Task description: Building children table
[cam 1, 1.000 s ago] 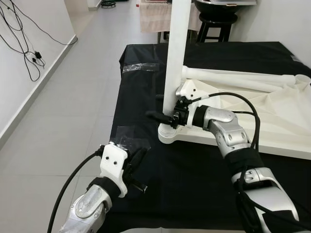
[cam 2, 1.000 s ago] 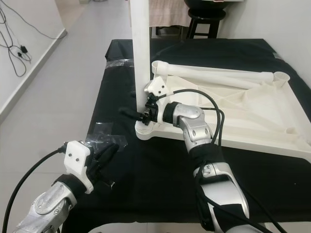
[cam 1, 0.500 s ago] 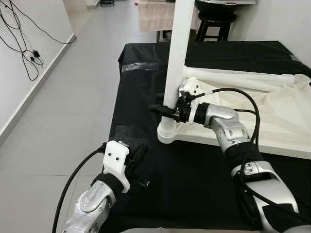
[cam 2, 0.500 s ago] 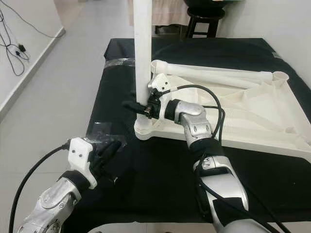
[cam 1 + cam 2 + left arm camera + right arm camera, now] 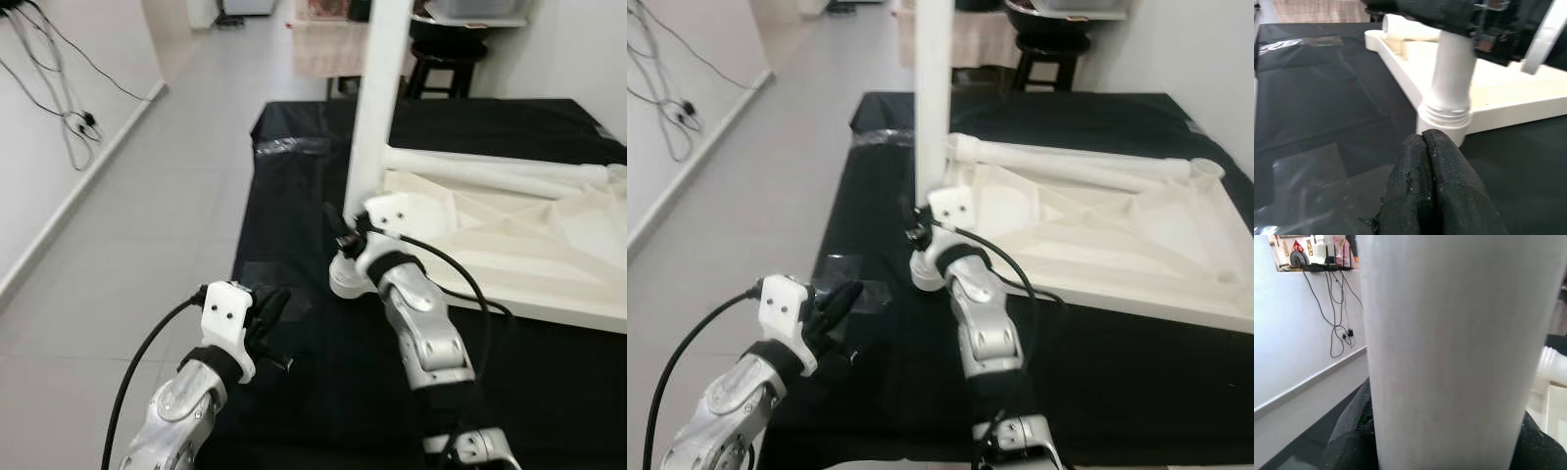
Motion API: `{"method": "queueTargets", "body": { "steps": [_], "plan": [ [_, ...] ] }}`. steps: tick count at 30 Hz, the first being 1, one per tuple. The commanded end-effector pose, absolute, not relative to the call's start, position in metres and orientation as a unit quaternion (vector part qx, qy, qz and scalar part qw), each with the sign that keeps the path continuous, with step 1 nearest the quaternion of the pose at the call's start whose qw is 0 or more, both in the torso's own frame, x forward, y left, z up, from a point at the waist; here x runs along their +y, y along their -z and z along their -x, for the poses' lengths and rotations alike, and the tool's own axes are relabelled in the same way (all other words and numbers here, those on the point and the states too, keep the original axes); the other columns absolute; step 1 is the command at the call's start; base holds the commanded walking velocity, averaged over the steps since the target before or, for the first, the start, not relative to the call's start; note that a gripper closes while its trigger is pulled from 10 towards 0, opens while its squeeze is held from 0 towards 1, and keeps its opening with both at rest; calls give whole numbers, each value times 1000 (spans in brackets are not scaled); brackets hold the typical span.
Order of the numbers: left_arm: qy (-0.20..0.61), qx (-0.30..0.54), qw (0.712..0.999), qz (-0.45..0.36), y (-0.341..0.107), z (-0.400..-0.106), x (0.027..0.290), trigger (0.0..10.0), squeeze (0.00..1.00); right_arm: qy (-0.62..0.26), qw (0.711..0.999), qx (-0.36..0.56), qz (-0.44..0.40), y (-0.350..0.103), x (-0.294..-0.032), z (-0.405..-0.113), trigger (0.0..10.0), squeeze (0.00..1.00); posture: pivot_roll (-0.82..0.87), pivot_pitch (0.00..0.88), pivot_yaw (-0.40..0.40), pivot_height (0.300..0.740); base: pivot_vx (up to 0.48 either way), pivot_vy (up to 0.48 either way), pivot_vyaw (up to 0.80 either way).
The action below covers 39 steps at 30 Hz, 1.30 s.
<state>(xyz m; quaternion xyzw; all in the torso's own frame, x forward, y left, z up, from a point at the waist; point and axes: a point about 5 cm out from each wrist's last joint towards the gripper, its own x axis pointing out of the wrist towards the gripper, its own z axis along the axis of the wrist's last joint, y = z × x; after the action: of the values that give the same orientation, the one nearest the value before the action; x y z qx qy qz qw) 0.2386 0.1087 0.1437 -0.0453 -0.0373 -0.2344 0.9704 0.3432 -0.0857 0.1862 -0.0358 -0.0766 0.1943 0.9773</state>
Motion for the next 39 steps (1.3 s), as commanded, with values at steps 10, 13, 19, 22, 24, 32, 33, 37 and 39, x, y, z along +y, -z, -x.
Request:
{"method": "queueTargets", "body": {
  "steps": [10,13,19,22,24,32,33,37,39],
  "plan": [
    [237,-28,970,54,-138,-242,108,10000,0,-447,892,-74,2,-208,-77,-341,10000,0,-2,139,14,740,0,0,0],
    [240,-28,969,54,-138,-242,107,10000,0,-504,860,-67,39,-210,-84,-342,10000,0,6,138,11,740,0,0,0],
    [239,-31,969,52,-139,-242,105,10000,0,-534,840,-43,86,-209,-94,-353,10000,0,31,139,3,740,0,0,0],
    [239,-32,969,51,-140,-242,104,10000,0,-536,839,-41,87,-209,-93,-355,10000,0,37,141,-2,740,0,0,0],
    [235,-31,970,51,-139,-242,106,10000,0,-534,841,-37,77,-209,-93,-359,0,0,45,142,-3,740,0,0,0],
    [230,-27,972,48,-137,-240,108,10000,0,-555,829,-22,64,-203,-103,-364,0,0,49,145,0,740,0,0,0],
    [230,-27,972,49,-137,-240,109,10000,0,-551,832,-19,66,-202,-106,-365,0,0,46,145,1,740,0,0,0],
    [230,-28,972,48,-137,-238,110,10000,0,-458,884,22,89,-186,-117,-373,0,0,44,152,-16,740,0,0,0],
    [230,-28,972,48,-137,-237,110,10000,0,-427,899,35,93,-180,-120,-374,0,0,44,152,-16,740,0,0,0]
  ]
}}
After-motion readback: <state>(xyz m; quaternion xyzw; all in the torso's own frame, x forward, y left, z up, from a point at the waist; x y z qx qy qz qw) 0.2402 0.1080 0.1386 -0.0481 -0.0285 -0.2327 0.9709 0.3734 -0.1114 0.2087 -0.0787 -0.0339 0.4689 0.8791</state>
